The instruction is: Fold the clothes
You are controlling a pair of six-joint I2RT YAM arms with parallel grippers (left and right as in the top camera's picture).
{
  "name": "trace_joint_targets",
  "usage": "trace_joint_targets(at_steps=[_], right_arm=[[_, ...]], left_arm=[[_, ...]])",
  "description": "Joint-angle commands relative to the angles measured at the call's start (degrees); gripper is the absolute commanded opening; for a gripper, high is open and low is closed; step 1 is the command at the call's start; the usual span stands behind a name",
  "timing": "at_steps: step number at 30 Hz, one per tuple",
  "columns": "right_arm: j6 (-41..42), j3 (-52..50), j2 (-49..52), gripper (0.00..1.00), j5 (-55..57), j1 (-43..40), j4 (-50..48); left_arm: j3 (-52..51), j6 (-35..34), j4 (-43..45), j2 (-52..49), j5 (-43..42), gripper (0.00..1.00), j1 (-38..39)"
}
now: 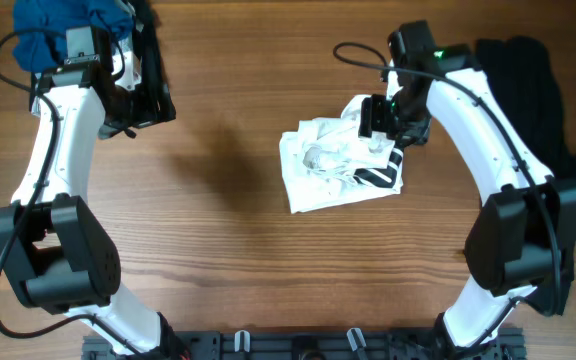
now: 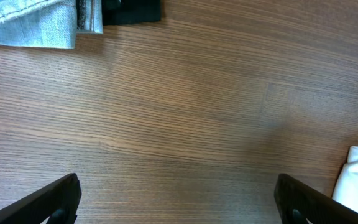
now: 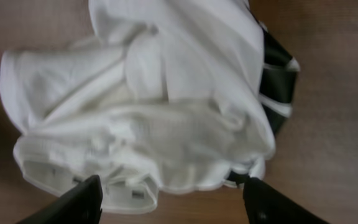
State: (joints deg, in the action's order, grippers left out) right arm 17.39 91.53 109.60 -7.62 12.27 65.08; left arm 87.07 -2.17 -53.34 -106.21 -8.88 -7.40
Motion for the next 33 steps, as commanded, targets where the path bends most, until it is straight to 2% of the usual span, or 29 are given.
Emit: trace_joint_targets(at_steps=[1,4,7,8,14,22,24,27,33], right_arm=[[2.25,-5.27,-0.87,0.7,0.35,0.24,-5.51],[2.27,-6.75,-0.85,0.52,0.83,0.24,-9.94],[2.12,-6.75,-0.85,0.14,1.07,0.31,-14.62],[2.14,-6.75,-0.85,0.04,1.01,0.31,-16.96],[-0.48,-5.66,-0.85,0.04,-5.31,4.7,-27.06],[-2.47,-5.49,-0.85,0.04,-5.99,11.13,-28.17],[-4.76,-4.87,-0.85,0.04,-10.91,11.19,-29.35],[-5.25,-2.05,-0.85,0.04,-11.56,12.9,-30.82],[-1.97,1.05,-0.85,0.04,-11.8,20.26,-33.7]], left_arm=[[0.26,0.9,0.17,0.44,-0.68,1.0,0.15],[0.26,0.87,0.17,0.44,-0.68,1.0,0.17],[0.26,0.87,0.15,0.46,-0.7,1.0,0.17],[0.26,0.87,0.15,0.46,-0.68,1.0,0.17],[0.26,0.9,0.17,0.46,-0.7,1.0,0.17],[0.26,0.85,0.35,0.44,-0.72,1.0,0.17],[0.26,0.85,0.61,0.44,-0.72,1.0,0.17],[0.26,0.85,0.83,0.44,-0.72,1.0,0.17],[0.26,0.87,0.81,0.46,-0.72,1.0,0.15]])
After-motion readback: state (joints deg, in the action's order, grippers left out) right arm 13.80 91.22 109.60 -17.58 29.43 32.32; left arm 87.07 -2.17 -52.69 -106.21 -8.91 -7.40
